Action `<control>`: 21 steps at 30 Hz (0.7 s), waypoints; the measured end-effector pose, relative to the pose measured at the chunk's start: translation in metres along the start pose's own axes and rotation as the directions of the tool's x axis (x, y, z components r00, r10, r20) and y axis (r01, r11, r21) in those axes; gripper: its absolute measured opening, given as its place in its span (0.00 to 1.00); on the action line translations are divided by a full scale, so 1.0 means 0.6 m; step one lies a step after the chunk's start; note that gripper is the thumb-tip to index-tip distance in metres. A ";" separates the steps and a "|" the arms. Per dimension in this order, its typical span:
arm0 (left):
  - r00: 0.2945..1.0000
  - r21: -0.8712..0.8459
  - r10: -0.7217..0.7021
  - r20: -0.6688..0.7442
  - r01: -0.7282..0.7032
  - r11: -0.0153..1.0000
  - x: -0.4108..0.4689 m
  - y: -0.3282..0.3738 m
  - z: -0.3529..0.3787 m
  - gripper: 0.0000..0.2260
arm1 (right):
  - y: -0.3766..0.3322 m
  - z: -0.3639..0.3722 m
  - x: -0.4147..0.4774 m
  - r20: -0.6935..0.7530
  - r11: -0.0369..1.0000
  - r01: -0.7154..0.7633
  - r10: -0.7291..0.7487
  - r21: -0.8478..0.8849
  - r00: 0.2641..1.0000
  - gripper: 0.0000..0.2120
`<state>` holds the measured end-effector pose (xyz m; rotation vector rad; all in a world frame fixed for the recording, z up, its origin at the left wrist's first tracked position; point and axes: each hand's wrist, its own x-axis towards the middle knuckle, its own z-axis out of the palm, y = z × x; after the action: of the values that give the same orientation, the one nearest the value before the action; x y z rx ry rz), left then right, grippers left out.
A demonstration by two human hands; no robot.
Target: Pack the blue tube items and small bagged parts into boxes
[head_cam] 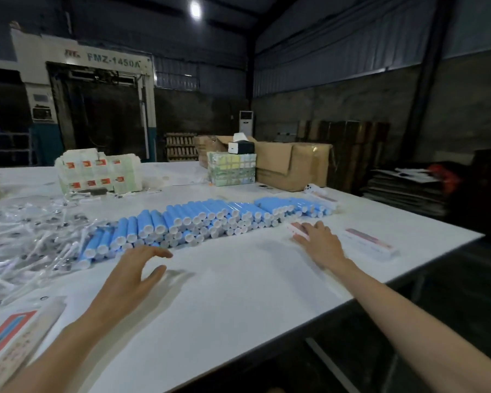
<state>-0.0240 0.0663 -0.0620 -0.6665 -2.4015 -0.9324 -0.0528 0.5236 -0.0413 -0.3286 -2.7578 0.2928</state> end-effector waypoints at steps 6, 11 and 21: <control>0.998 0.058 0.042 0.042 -0.045 0.997 0.002 -0.011 0.002 0.10 | 0.155 -0.009 0.012 -0.057 0.930 -0.145 0.133 -0.337 0.989 0.22; 0.997 0.088 0.055 0.056 -0.060 0.994 0.006 -0.018 0.010 0.12 | 0.179 -0.012 0.023 -0.115 0.865 -0.165 0.125 -0.474 0.986 0.22; 0.998 0.094 0.012 0.069 -0.019 0.995 0.000 -0.027 -0.002 0.12 | 0.183 -0.002 0.029 -0.163 0.859 -0.201 0.139 -0.471 0.977 0.19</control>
<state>-0.0332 0.0548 -0.0693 -0.6913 -2.4797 -0.7957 -0.0476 0.6330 -0.0614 -0.6948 -2.6450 -0.3824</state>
